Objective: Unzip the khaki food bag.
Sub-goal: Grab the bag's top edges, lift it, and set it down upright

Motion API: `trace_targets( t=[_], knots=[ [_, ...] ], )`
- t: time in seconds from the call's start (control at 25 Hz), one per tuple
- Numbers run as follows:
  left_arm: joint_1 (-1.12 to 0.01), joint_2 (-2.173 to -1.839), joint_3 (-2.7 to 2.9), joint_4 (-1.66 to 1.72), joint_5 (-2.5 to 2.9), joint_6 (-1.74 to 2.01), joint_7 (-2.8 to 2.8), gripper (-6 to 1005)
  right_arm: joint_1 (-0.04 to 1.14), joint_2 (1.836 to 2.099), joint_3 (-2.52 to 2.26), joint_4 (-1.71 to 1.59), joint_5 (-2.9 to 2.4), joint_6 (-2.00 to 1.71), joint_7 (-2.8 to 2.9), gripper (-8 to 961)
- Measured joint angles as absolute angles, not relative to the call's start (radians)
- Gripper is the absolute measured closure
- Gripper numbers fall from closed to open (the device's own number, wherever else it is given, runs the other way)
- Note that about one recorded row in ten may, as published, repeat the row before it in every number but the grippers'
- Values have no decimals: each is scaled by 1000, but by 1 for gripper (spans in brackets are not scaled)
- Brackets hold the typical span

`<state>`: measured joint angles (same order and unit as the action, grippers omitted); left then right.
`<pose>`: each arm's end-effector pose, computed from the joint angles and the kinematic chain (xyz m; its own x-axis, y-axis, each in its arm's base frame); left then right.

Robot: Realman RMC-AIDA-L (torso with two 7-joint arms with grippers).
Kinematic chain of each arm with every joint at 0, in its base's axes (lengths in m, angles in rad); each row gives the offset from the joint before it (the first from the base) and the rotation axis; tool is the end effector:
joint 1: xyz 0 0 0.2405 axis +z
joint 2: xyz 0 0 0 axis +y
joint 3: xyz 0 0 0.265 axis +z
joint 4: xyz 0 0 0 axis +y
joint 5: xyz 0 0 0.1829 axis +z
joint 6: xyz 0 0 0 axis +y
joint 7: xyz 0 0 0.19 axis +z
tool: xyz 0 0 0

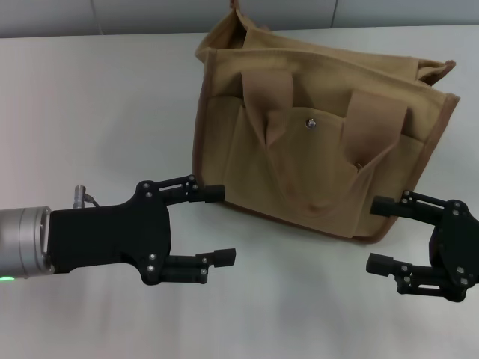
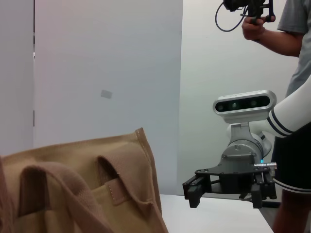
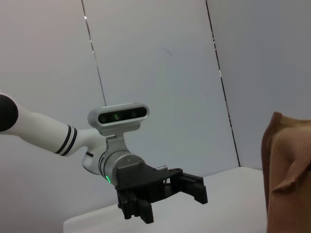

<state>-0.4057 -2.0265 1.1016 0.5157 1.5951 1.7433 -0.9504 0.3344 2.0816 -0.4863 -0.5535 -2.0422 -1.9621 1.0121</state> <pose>-0.2156 0.2528 -0.0560 0.7722 0.0437 0.6339 0.1055 -0.9926 -0.0600 0.2487 0.2280 -0.0268 0.6962 -0.1791 -0.6952 -0.3165 -0.9458 -0.0733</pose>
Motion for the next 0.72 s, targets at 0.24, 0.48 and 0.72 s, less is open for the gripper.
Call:
trace_targets(
  t=[0.24,0.48,0.72],
  knots=[
    [-410,-2029,1093,518,1595,1738,-949,196,338,2083,-486,-551,-2043,-1950,1012,158],
    [-387,-2073,891,506,1584,1699,-840,208,339,2084,-473,-538,-2040,-1926,1006,159],
    [-426,-2076,845,411,1508,1549,-781,220,342,2081,-476,-522,-2033,-1917,1006,159]
  ],
)
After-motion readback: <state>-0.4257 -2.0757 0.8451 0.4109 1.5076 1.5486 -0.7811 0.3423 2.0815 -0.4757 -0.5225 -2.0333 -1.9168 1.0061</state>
